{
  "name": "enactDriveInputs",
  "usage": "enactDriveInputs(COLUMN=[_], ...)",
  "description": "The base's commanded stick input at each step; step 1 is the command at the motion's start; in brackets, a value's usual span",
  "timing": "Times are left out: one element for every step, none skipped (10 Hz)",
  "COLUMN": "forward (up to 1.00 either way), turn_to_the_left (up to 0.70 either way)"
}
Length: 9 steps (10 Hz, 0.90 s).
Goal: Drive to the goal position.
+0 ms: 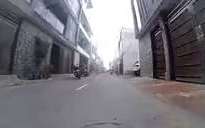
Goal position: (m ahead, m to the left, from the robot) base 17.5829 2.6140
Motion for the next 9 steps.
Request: enactDriveInputs(forward=[1.0,1.0,1.0,1.0,1.0,1.0,1.0,1.0,1.0], turn_to_the_left=[0.0,0.0,0.0,0.0,0.0,0.0,0.0,0.0,0.0])
